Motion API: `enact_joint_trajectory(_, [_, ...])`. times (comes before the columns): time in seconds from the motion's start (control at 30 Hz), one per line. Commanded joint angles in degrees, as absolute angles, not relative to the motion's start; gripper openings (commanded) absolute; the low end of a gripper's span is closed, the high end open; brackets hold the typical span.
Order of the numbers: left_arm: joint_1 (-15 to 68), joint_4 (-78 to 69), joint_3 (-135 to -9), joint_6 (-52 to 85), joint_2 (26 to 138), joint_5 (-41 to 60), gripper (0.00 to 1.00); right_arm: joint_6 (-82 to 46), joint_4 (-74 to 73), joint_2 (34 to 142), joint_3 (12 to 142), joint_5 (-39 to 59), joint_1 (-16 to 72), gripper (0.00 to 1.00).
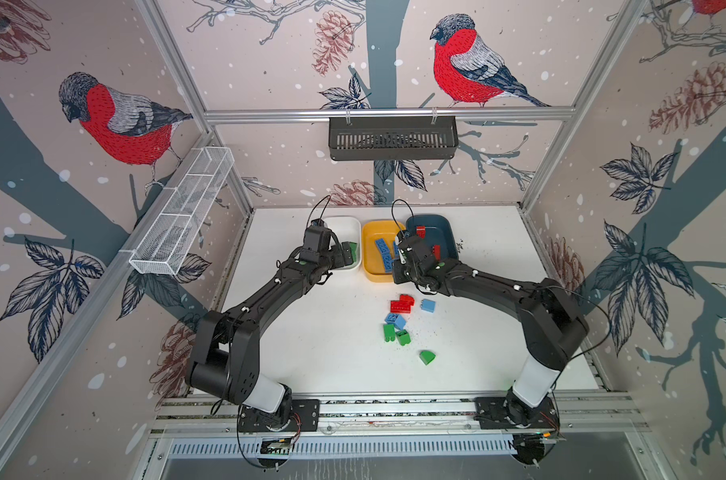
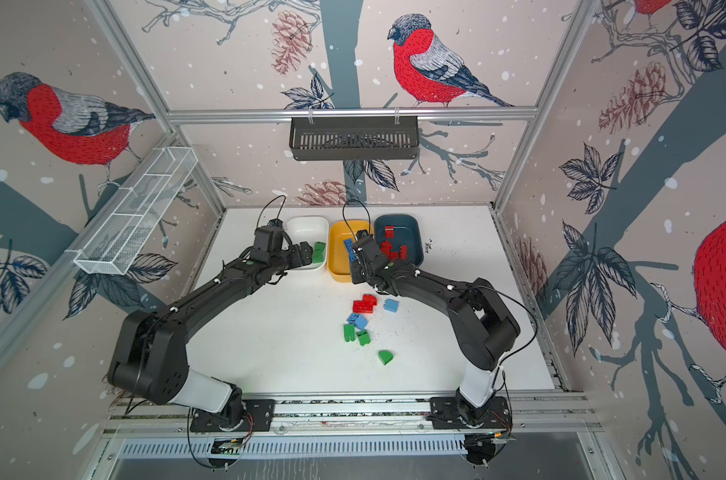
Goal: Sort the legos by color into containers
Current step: 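Carry the blue brick into the yellow tub and open the right gripper, then lower the right gripper onto a red brick in the pile and close it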
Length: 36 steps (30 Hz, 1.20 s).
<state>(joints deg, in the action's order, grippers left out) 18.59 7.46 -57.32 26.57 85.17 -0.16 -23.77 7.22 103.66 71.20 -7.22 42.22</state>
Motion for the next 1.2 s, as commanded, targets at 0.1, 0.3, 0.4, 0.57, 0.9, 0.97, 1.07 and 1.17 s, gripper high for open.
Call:
enact_joint_trajectory(0.1, [18.7, 9.0, -54.2, 27.9, 83.1, 0.8, 0.97, -22.1, 7.2, 112.2, 80.8, -8.3, 40.9, 0.3])
enact_joint_trajectory(0.3, [19.9, 9.7, -53.6, 28.4, 82.5, 0.3, 0.97, -19.0, 9.5, 111.9, 82.3, -8.6, 41.3, 0.5])
enact_joint_trajectory(0.4, [21.2, 9.6, -54.0, 28.5, 83.0, -0.5, 0.97, -19.8, 10.4, 107.8, 77.7, -9.6, 41.3, 0.61])
enact_joint_trajectory(0.57, [23.1, 9.6, -55.5, 28.7, 84.4, -2.1, 0.97, -26.3, 13.8, 100.1, 67.5, -10.0, 42.5, 0.74])
enact_joint_trajectory(0.9, [23.7, 8.6, -56.6, 29.1, 86.0, -1.2, 0.97, -37.5, 18.3, 101.4, 61.8, -9.7, 45.4, 0.84])
enact_joint_trajectory(0.97, [23.7, 8.7, -56.6, 29.1, 86.2, -1.2, 0.97, -38.7, 18.2, 102.5, 62.4, -9.3, 45.4, 0.84])
enact_joint_trajectory(1.07, [23.8, 9.0, -56.5, 29.0, 86.4, -1.3, 0.97, -39.5, 18.3, 103.7, 62.9, -9.3, 45.8, 0.82])
enact_joint_trajectory(1.17, [23.8, 9.1, -56.4, 29.0, 86.4, -1.3, 0.96, -40.0, 18.6, 104.5, 63.1, -10.0, 45.8, 0.79])
